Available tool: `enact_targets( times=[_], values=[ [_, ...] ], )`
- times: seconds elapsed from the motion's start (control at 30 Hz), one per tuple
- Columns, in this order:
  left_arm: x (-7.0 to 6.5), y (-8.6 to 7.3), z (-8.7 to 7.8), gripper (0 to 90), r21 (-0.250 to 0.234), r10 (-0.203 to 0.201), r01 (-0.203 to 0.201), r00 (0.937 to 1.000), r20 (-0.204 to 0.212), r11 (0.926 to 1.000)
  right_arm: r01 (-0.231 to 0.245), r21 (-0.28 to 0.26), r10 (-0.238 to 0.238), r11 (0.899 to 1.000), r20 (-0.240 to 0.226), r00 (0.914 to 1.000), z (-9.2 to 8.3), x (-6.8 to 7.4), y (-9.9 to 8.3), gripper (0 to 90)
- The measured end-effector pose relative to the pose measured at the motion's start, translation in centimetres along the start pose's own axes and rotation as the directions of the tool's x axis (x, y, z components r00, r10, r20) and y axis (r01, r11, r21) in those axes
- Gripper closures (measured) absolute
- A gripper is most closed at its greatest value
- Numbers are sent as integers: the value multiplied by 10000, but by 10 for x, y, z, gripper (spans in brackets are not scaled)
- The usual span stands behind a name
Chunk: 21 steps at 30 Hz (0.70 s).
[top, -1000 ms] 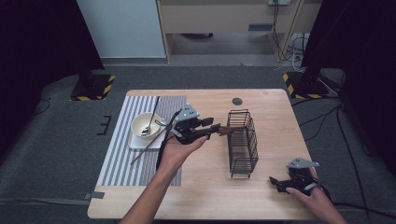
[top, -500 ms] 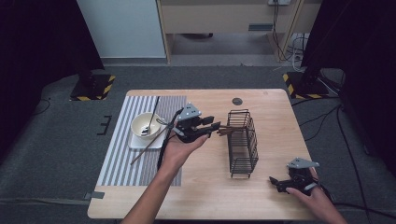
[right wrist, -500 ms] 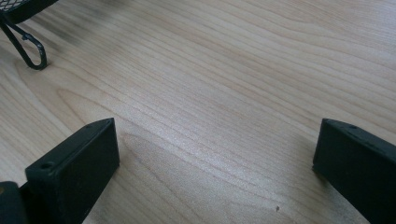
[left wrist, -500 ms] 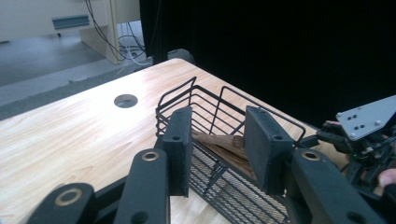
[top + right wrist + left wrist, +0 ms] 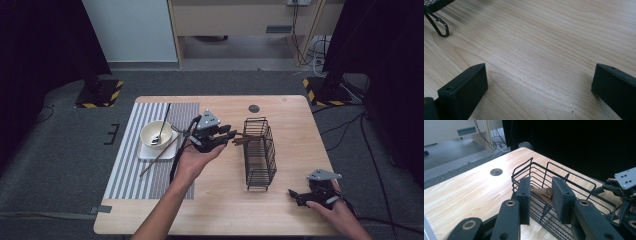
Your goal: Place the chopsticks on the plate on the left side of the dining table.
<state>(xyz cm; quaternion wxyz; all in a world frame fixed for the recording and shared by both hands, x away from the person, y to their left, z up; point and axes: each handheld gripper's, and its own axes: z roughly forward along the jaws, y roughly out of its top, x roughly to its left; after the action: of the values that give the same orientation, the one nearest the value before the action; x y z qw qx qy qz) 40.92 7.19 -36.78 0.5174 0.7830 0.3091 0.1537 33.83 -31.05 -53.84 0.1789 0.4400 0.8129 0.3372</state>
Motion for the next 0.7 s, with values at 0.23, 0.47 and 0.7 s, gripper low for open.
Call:
enact_targets(
  times=[0.23, 0.47, 0.7],
  values=[
    [3, 1, 6, 684, 98, -212, 213, 9997, -117, 9997, 2, -2, -2, 10000, -2, 10000, 0, 0, 0, 2],
    [3, 0, 11, 677, 309, -577, 580, 9983, -90, 9978, 3, -1, -3, 10000, -10, 10000, 0, 0, 0, 2],
    [2, 1, 16, 676, 465, -656, 664, 9977, -185, 9967, -5, 3, 5, 10000, -13, 10000, 0, 0, 0, 2]
  ],
)
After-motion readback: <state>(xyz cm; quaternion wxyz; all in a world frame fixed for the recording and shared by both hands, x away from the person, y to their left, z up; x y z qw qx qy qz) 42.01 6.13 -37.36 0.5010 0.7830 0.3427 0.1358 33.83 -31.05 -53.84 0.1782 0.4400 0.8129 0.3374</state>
